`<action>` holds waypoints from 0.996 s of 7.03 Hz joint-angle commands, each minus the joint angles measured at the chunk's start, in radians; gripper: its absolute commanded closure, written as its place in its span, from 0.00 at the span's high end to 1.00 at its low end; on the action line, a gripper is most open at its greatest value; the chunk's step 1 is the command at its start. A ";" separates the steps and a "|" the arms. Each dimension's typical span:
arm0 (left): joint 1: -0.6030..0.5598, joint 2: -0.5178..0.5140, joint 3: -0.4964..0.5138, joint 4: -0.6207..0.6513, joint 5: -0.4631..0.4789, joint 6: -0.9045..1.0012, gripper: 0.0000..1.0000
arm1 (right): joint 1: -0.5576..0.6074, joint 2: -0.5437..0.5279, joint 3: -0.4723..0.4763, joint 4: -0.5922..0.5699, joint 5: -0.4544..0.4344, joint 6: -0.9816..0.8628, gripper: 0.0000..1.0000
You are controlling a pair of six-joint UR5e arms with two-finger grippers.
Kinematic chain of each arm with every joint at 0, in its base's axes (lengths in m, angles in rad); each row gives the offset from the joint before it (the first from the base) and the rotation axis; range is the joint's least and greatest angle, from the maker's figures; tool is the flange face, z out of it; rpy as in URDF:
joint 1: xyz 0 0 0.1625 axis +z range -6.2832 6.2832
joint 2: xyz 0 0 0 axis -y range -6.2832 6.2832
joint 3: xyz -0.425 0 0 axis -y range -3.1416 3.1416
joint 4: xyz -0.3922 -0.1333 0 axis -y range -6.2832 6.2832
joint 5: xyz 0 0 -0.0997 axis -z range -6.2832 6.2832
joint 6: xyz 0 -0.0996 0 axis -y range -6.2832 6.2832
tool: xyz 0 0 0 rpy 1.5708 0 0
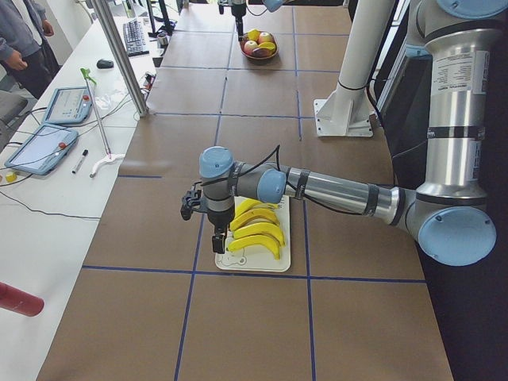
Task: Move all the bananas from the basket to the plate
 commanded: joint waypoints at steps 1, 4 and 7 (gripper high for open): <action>-0.102 0.001 0.006 0.117 -0.058 0.164 1.00 | 0.189 -0.079 -0.001 -0.092 0.088 -0.341 1.00; -0.104 0.013 0.045 0.107 -0.126 0.155 1.00 | 0.412 -0.258 -0.009 -0.100 0.165 -0.619 1.00; -0.104 0.097 0.020 -0.019 -0.123 0.272 1.00 | 0.483 -0.409 -0.012 -0.083 0.166 -0.771 1.00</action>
